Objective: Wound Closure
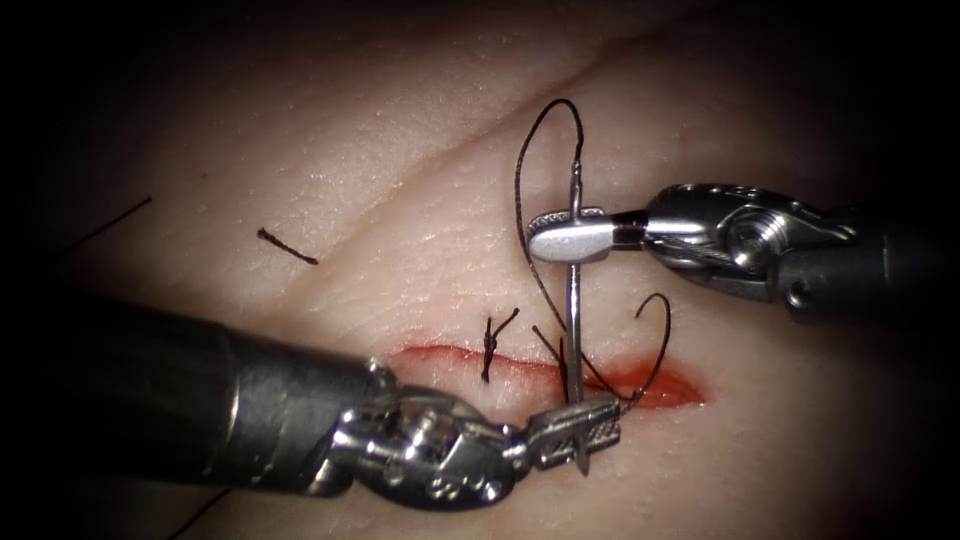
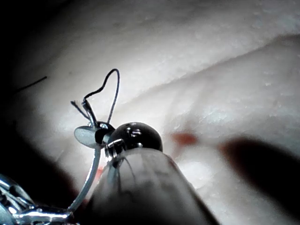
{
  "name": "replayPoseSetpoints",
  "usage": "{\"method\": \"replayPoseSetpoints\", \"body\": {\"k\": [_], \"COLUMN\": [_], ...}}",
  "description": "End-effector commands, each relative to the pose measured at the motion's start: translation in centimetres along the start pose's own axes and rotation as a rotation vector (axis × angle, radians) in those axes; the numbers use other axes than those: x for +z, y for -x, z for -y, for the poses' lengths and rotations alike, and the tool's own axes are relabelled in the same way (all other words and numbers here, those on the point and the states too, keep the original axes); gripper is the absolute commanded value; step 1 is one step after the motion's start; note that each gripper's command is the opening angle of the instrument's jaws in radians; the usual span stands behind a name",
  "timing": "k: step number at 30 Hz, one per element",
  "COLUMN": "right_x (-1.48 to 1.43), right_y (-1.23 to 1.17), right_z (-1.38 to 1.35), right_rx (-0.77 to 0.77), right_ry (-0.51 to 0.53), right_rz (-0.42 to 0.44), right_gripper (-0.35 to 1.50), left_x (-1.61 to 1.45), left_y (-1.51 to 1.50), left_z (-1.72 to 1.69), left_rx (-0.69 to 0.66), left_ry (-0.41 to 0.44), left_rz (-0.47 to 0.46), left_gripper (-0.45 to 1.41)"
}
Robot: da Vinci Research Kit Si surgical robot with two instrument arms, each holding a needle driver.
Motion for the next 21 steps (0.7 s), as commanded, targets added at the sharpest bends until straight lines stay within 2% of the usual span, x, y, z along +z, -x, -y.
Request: {"method": "replayPoseSetpoints", "body": {"k": [1, 3, 6, 11, 12, 14, 16, 17, 21], "right_x": [0.07, 0.08, 0.08, 0.10, 0.10, 0.10, 0.10, 0.10, 0.08], "right_y": [0.04, 0.02, 0.04, 0.06, 0.06, 0.06, 0.07, 0.07, 0.05], "right_z": [-0.03, -0.04, -0.04, -0.02, -0.02, -0.01, 0.00, 0.01, 0.02], "right_rx": [-0.001, 0.000, -0.002, 0.002, 0.002, 0.002, 0.002, 0.002, 0.006], "right_ry": [-0.002, -0.001, -0.002, -0.003, -0.003, -0.004, -0.004, -0.004, 0.020], "right_rz": [0.001, 0.000, 0.000, 0.000, 0.000, 0.001, 0.004, 0.004, -0.003], "right_gripper": [0.24, 0.93, 0.93, 1.04, 1.01, 0.79, -0.05, -0.35, -0.35], "left_x": [0.05, 0.05, 0.05, 0.06, 0.06, 0.06, 0.06, 0.06, 0.05], "left_y": [0.01, 0.01, 0.01, 0.00, 0.00, 0.00, 0.00, 0.00, 0.00], "left_z": [-0.04, -0.04, -0.03, -0.03, -0.03, -0.03, -0.03, -0.03, -0.03], "left_rx": [-0.001, -0.001, -0.001, -0.002, -0.002, -0.002, -0.002, -0.002, -0.002], "left_ry": [0.000, 0.000, 0.000, 0.000, 0.000, 0.000, 0.000, 0.000, 0.000], "left_rz": [0.000, 0.000, 0.000, 0.000, 0.001, 0.001, 0.000, 0.000, 0.000], "left_gripper": [-0.45, -0.45, -0.45, -0.45, -0.45, -0.45, -0.45, -0.45, -0.45]}}
